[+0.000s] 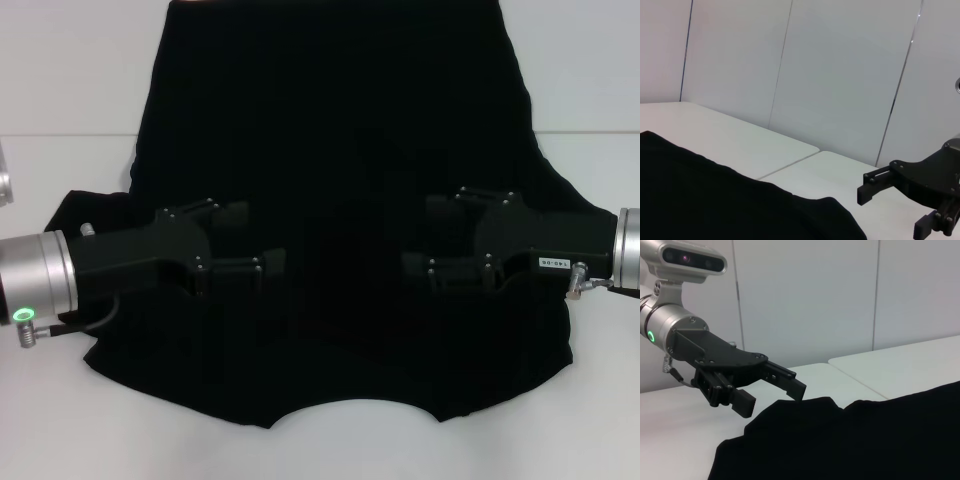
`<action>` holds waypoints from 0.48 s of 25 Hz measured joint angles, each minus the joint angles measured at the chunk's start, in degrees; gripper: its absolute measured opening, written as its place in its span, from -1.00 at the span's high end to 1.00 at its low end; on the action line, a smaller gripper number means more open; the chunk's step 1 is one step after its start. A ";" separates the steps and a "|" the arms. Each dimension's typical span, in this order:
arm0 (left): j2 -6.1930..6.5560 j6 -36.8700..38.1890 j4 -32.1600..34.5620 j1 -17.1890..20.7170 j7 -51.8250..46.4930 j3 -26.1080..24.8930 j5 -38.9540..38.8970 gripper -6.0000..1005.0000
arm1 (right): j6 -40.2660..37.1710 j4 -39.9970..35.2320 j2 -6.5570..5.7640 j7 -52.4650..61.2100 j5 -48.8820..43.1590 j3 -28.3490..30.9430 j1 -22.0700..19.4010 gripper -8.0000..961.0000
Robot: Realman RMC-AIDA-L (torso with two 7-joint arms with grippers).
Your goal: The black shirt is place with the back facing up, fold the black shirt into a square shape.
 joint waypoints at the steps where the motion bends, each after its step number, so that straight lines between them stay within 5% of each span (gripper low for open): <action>1: 0.00 0.00 0.00 0.00 -0.07 0.00 0.00 -0.86 | 0.00 0.00 0.00 0.00 0.00 0.00 0.00 -0.87; 12: 0.20 0.58 0.08 -0.18 -1.54 0.01 -0.10 -0.86 | 0.34 0.00 0.14 0.00 -0.07 -0.19 0.52 -0.87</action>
